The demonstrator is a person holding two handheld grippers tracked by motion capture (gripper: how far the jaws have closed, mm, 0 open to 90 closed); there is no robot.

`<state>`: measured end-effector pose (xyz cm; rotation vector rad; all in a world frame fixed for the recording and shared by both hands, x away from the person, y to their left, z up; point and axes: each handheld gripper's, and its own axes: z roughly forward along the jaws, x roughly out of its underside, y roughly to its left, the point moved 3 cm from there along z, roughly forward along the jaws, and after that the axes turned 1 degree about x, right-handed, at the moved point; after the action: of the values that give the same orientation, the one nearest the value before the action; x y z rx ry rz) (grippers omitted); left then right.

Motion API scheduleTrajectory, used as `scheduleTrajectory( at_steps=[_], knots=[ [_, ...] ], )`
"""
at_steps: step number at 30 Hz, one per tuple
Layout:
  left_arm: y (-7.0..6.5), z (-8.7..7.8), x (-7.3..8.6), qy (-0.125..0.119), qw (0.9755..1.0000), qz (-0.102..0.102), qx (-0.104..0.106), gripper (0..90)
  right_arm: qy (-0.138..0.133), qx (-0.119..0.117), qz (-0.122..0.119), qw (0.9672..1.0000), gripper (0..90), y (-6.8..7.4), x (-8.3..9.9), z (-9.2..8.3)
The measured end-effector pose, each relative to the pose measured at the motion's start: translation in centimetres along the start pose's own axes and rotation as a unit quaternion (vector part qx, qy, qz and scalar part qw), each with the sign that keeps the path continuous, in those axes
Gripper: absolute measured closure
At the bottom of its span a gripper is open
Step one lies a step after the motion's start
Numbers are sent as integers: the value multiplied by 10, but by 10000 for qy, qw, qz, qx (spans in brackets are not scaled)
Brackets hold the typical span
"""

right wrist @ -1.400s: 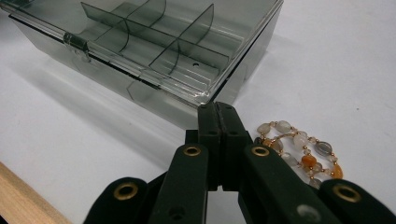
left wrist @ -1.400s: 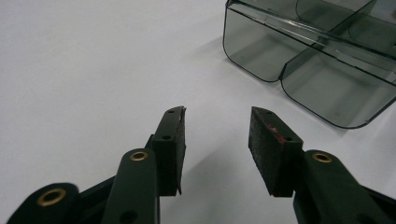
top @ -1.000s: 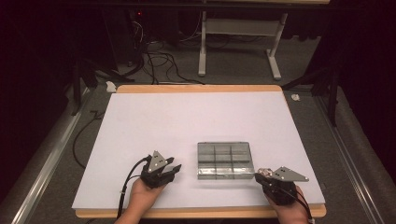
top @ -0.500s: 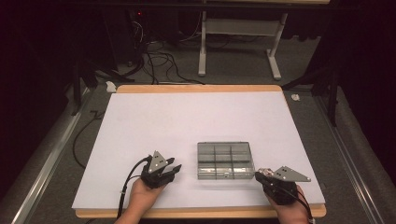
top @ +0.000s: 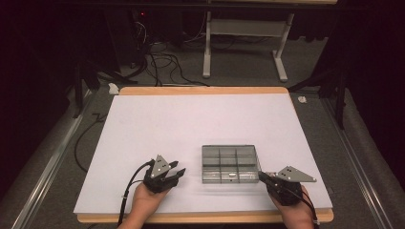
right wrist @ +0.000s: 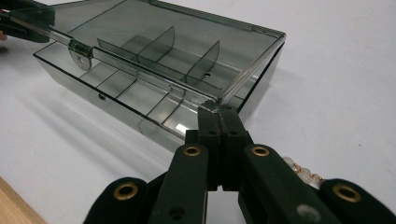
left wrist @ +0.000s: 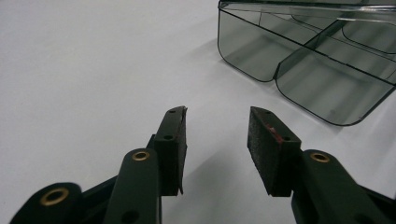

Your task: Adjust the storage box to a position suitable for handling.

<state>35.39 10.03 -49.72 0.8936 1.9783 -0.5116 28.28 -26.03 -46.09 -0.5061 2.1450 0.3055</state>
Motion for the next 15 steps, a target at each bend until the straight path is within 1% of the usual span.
scheduleTrajectory(
  at_steps=[1,3,6,8,10,12,14,15],
  knots=[
    [0,0,0,-18,10000,18,-13,573,1,6,-29,10000,900,0,-1,1],
    [-1,0,0,-6,10000,34,-21,560,0,-19,-15,10000,900,0,-2,3],
    [-1,0,0,0,10000,48,19,558,5,-35,-12,10000,900,-1,-3,6],
    [-2,-2,0,-109,9999,119,30,566,16,-40,-40,10000,900,-2,-4,8],
    [-4,-4,-1,-111,9995,15,298,605,8,-61,-45,10000,900,-2,-5,9],
    [-9,-6,-3,-105,9992,68,387,636,14,-72,-32,10000,900,-2,-5,9],
    [-14,-6,-7,-121,9984,68,553,692,12,-106,-63,9999,900,-3,-6,10],
    [-17,-7,-10,-137,9980,66,620,703,8,-107,-69,9999,900,-3,-6,10]
  ],
)
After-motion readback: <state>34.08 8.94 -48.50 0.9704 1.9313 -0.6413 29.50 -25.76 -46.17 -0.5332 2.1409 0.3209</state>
